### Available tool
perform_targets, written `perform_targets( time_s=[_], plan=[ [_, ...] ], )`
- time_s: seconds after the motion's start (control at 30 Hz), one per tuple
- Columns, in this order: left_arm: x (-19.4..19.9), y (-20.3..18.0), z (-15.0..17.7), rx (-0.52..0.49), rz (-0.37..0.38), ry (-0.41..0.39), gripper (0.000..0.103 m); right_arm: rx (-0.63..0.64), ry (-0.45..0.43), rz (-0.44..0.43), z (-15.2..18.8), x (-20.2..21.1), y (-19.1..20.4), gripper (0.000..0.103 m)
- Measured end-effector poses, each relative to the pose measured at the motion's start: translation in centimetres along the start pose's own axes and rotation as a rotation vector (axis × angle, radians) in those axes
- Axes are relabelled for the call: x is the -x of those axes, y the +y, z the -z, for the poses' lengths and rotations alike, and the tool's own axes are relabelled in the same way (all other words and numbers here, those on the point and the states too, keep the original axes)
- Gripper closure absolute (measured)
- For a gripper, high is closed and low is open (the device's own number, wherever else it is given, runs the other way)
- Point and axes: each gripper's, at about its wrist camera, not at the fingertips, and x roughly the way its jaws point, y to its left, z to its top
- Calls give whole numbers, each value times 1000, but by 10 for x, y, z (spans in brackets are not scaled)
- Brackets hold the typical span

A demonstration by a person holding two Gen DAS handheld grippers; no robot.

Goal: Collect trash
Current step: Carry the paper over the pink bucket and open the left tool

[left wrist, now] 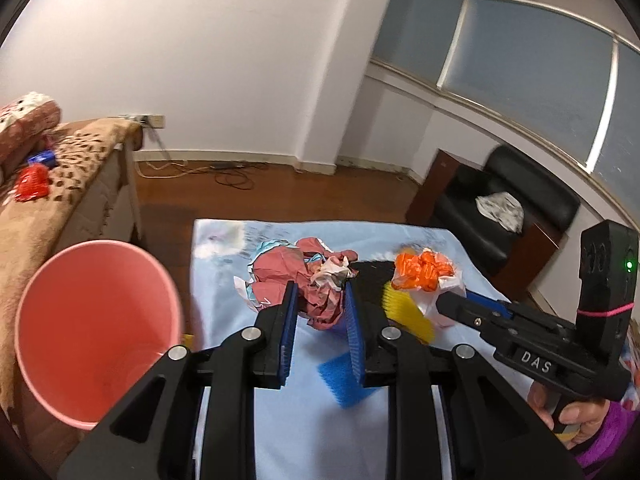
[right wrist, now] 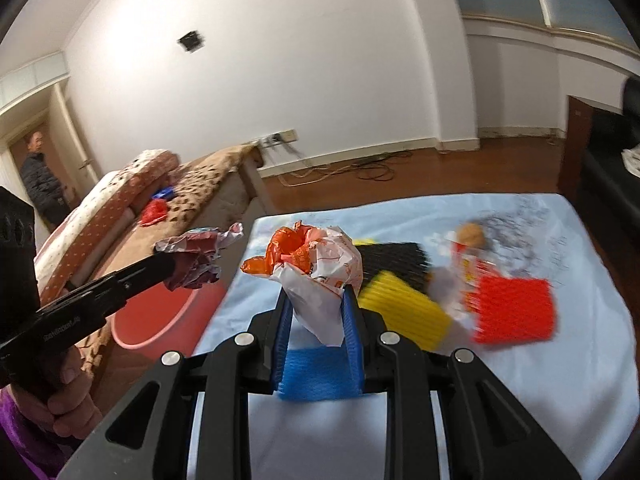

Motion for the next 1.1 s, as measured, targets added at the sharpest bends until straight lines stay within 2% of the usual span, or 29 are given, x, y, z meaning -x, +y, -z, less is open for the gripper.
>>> perform_targets(
  time_s=[0.3,0.43,0.63,0.77,1.1],
  plan=[
    [26,54,4,104,-201,-46,80,145,61,-163,-10,-50,76,79],
    [36,77,14,152,-299,-34,80,180,106,-213,-6,-73,102,79],
    [37,100,27,204,-400,10,80,223,156,-263,-1,-100,137,78],
    [36,109,36,231,-450,41,80,249,178,-266,3,-114,150,78],
    [27,125,42,263,-495,91,80,279,219,-263,10,-135,162,77]
  ],
)
